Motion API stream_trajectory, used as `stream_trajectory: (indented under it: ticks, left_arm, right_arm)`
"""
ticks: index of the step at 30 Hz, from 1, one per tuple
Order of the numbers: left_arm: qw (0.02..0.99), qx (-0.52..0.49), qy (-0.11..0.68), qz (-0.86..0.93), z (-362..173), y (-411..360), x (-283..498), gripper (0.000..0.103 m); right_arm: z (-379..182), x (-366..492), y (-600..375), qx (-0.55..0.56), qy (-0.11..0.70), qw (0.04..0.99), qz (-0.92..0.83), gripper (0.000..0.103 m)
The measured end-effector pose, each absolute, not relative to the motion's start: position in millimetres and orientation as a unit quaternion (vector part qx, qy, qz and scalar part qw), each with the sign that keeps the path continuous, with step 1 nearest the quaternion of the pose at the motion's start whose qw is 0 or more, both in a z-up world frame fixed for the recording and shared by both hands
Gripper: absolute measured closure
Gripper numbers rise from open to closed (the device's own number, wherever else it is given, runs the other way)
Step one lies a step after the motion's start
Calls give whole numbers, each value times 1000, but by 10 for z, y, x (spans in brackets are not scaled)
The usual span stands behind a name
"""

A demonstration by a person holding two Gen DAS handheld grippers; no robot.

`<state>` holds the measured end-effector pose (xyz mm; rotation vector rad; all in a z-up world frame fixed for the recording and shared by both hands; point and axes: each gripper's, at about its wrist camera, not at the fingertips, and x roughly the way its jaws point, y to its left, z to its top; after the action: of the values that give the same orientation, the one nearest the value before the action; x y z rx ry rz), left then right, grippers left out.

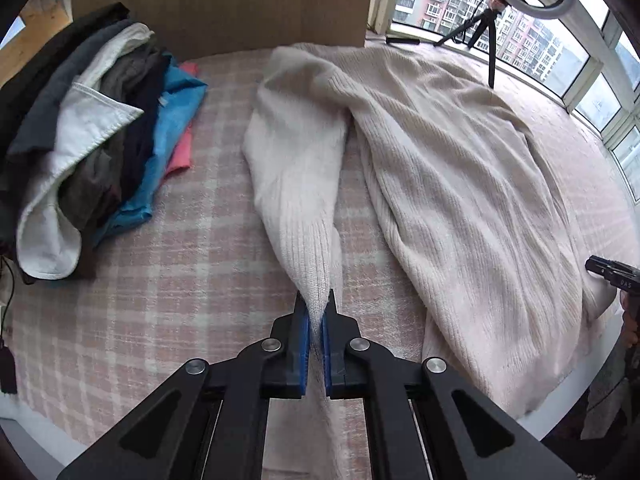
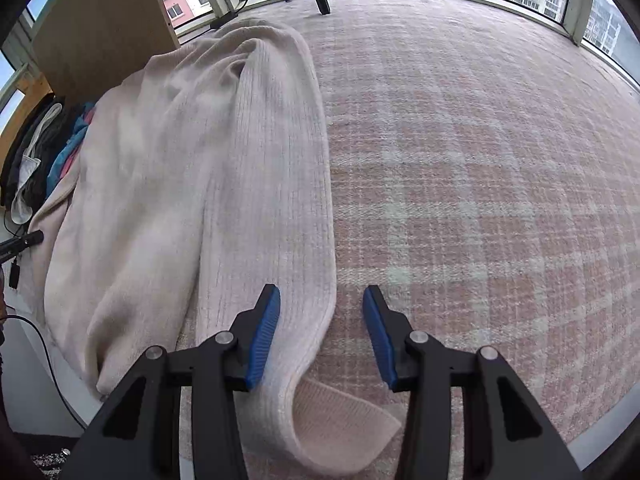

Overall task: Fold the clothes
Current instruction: 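Lay the cardigan flat by dragging it across the bedspread with both grippers, then grasp the cardigan hem with the left gripper and pull it straight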

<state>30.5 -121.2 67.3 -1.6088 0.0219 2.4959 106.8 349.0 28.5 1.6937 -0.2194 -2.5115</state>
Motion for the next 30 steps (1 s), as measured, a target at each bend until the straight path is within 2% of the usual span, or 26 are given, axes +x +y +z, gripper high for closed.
stream_trajectory:
  ticks: [4,5,6,8,11,14,16,17,18,19,20,22,24,26,29,30]
  left_arm:
    - [-20,-507,54,860,958,-1646,241,98]
    - [-45,-510,57,857,972,-1779,224,98]
    - [-55,-513,56,855,979,-1902,212,96]
    - [-64,-506,53,858,1025,-2001,283,94]
    - [-25,-501,59,863,1033,-1934,443,91]
    - [63,-517,42,852,966,-1633,594,85]
    - [127,-533,49,835,863,-1307,733,84]
    - [151,-537,66,827,820,-1126,804,83]
    - [172,-539,82,820,761,-961,872,80]
    - [190,-544,92,812,703,-820,939,72]
    - [202,-552,97,804,640,-707,964,68]
    - [214,-565,96,791,530,-583,978,67]
    - [213,-572,101,786,454,-526,950,68]
    - [215,-576,103,782,408,-488,946,69]
    - [223,-582,103,775,379,-458,935,75]
    - [228,-584,102,773,377,-450,930,83]
  right_arm:
    - [292,1051,3508,555,-72,49,-827,61]
    - [294,1051,3481,555,-61,46,-829,66]
    - [292,1050,3445,555,-46,44,-830,81]
    - [280,964,3336,554,-34,52,-830,95]
    - [298,943,3277,548,-14,44,-835,98]
    - [411,929,3363,532,-4,21,-847,99]
    - [628,899,3584,502,-6,-37,-864,99]
    - [753,879,3729,483,2,-98,-870,99]
    - [873,859,3861,464,17,-162,-870,98]
    - [997,841,3952,448,26,-198,-872,98]
    - [1105,831,4000,440,21,-203,-875,96]
    - [1221,844,3950,453,-8,-139,-881,90]
    - [1231,900,3715,475,-28,-40,-879,74]
    - [1106,1007,3359,505,-34,47,-861,73]
    - [793,1260,2815,553,-48,138,-820,73]
    - [706,1342,2679,562,-45,148,-813,73]
